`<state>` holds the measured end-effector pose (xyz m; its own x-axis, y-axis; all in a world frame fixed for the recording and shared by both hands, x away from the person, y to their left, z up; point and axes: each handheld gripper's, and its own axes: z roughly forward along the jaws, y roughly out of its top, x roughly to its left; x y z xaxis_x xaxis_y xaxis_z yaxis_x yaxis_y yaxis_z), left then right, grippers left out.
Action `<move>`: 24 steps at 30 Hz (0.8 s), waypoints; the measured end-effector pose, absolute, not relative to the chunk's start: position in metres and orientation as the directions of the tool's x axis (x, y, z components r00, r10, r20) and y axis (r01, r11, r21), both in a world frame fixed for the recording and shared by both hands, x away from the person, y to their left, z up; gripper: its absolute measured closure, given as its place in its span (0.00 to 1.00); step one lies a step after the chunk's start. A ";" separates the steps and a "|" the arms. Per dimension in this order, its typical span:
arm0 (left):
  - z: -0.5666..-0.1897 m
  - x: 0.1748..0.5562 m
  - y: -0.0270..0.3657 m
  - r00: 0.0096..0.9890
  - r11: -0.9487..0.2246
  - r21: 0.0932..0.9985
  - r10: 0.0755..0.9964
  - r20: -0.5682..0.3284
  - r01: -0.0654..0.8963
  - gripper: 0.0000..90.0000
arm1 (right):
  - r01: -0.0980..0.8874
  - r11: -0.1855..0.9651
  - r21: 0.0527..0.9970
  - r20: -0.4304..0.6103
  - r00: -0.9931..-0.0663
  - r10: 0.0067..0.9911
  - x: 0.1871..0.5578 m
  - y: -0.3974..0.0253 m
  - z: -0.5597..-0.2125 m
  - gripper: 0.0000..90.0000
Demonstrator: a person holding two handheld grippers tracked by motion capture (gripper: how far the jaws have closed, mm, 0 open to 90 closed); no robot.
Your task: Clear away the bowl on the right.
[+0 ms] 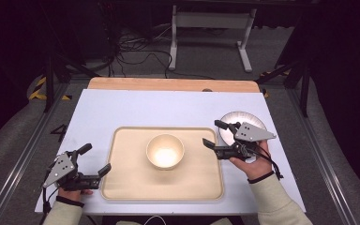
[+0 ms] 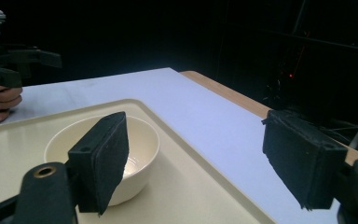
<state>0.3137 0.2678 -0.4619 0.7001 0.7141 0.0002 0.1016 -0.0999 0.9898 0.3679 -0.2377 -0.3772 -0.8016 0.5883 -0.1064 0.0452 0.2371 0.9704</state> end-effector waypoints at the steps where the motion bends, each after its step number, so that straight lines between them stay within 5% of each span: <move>1: -0.462 0.314 0.268 0.700 -0.101 0.990 0.714 0.000 0.102 0.00 | 0.037 0.230 0.973 -0.107 -0.804 0.584 0.367 -0.239 -0.378 0.25; 24: -0.462 0.314 0.268 0.703 -0.102 0.989 0.712 -0.001 0.104 0.00 | 0.001 0.160 0.987 -0.107 -0.742 0.661 0.360 -0.276 -0.419 0.26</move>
<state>0.3138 0.2681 -0.4617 0.7026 0.7116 -0.0007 0.1038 -0.1015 0.9894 0.3597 -0.2765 -0.4190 -0.7424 0.6614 -0.1067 0.0007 0.1599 0.9871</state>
